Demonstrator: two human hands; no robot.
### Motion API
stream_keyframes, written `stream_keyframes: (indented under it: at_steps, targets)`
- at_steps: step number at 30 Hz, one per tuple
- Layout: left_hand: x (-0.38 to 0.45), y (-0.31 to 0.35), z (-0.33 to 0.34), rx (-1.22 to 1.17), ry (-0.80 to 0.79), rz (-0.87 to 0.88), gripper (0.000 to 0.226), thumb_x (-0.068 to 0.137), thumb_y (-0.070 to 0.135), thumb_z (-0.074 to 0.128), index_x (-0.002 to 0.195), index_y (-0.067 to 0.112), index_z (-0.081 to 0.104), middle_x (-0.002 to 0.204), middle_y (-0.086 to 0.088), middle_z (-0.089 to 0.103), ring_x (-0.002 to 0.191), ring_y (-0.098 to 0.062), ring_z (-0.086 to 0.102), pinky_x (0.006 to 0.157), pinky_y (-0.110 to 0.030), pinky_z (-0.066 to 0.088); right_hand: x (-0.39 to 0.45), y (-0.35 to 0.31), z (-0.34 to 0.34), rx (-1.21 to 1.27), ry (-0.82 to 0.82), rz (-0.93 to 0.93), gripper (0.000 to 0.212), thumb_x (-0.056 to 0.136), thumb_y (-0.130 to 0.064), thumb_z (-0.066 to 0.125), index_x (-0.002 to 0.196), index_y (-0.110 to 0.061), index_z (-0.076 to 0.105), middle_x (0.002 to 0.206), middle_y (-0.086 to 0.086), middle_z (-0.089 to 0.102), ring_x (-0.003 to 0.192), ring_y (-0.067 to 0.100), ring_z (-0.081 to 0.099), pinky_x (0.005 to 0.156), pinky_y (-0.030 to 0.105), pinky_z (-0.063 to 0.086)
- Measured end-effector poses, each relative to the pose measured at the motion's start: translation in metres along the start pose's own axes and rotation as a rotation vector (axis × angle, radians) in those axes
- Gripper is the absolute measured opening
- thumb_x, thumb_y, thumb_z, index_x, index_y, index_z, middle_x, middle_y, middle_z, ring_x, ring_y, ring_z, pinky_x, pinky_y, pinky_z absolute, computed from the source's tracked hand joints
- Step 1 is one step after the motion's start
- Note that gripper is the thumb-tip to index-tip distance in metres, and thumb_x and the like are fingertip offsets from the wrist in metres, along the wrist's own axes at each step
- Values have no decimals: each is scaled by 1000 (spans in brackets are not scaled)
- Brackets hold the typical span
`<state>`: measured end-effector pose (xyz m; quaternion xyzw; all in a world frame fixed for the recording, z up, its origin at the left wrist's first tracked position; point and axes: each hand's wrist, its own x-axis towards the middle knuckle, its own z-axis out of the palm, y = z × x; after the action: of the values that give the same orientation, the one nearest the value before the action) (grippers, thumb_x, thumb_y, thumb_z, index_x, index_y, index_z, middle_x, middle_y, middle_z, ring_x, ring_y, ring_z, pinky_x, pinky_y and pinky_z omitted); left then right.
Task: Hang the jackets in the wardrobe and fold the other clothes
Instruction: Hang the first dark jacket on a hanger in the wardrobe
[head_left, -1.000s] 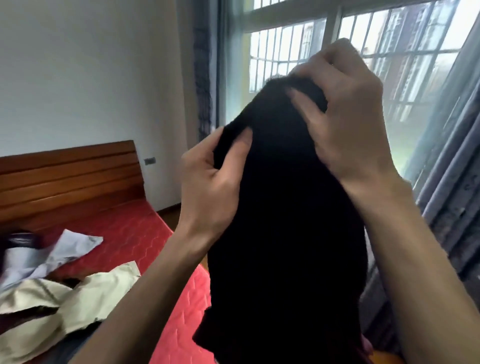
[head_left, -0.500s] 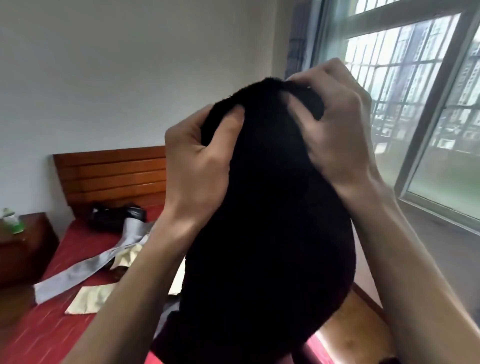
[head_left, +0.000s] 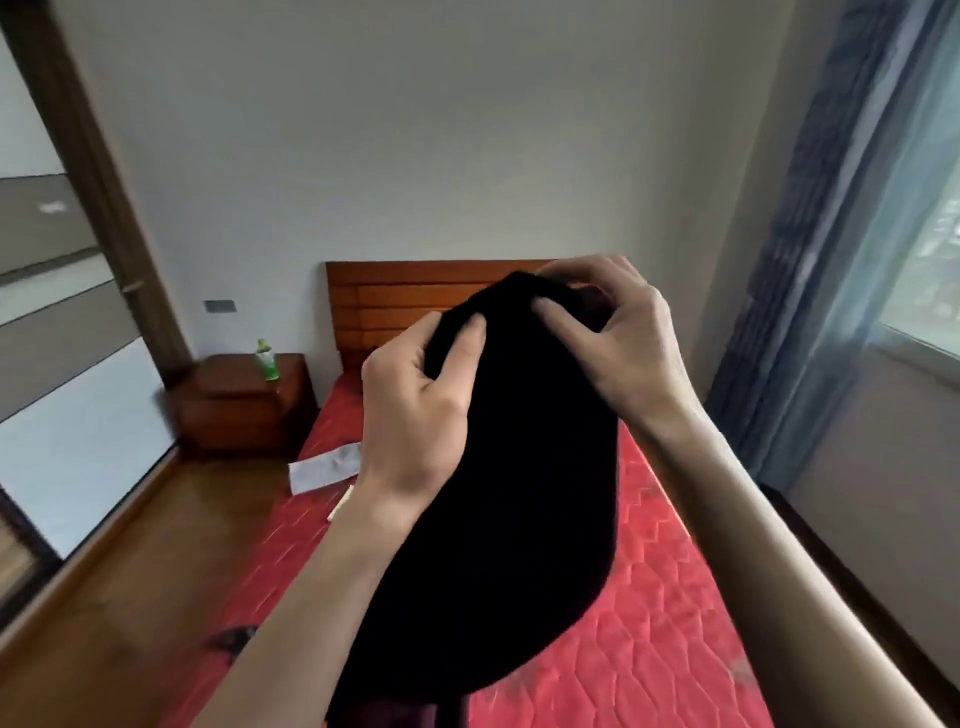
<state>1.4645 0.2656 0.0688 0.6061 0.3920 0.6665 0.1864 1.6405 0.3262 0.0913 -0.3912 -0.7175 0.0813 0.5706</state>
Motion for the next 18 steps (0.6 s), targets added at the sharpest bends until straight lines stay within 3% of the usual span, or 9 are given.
stream_keyframes:
  at_steps: [3, 6, 10, 13, 15, 16, 18]
  targets:
    - [3, -23, -34, 85, 134, -53, 28, 107, 23, 59, 86, 8, 72, 77, -3, 72, 73, -19, 67, 60, -26, 51, -2, -7, 50, -42, -126, -9, 39, 93, -30, 75, 130, -26, 64, 124, -10, 59, 113, 2, 59, 103, 24, 47]
    - [6, -46, -68, 170, 278, -120, 24, 107, 25, 58, 91, 17, 74, 79, 12, 73, 77, -5, 68, 68, -15, 49, -9, -14, 103, -85, -226, -76, 54, 93, -36, 73, 142, -27, 52, 133, -7, 53, 121, 12, 51, 106, 32, 42]
    - [5, -73, -112, 339, 437, -219, 23, 106, 33, 57, 96, 23, 75, 88, 13, 76, 88, -6, 70, 83, -33, 57, -20, -25, 167, -8, -319, -180, 43, 92, -43, 72, 127, -26, 56, 122, -7, 56, 112, 14, 47, 97, 39, 45]
    - [4, -79, -140, 467, 487, -300, 32, 105, 36, 56, 84, 14, 65, 73, 3, 67, 79, -18, 65, 70, -36, 48, -28, -31, 202, 94, -425, -223, 23, 93, -44, 71, 105, -27, 61, 97, -12, 60, 89, 10, 50, 80, 35, 48]
    - [2, -78, -154, 537, 512, -345, 42, 105, 33, 58, 69, 13, 52, 56, 5, 53, 59, -17, 50, 57, -37, 36, -34, -34, 219, 251, -573, -193, 16, 97, -42, 68, 95, -26, 63, 79, -12, 63, 74, 10, 59, 69, 36, 52]
    - [0, -77, -160, 567, 518, -364, 46, 104, 32, 58, 66, 10, 44, 52, 6, 41, 53, -13, 37, 55, -35, 31, -37, -34, 226, 331, -637, -170, 17, 98, -41, 67, 94, -25, 65, 75, -10, 66, 70, 11, 63, 67, 37, 53]
    - [-6, -76, -174, 624, 550, -389, 50, 103, 31, 60, 68, 3, 37, 56, 4, 32, 55, -14, 30, 55, -35, 27, -46, -36, 237, 421, -730, -138, 23, 97, -48, 66, 103, -26, 67, 75, -7, 68, 69, 11, 67, 67, 35, 54]
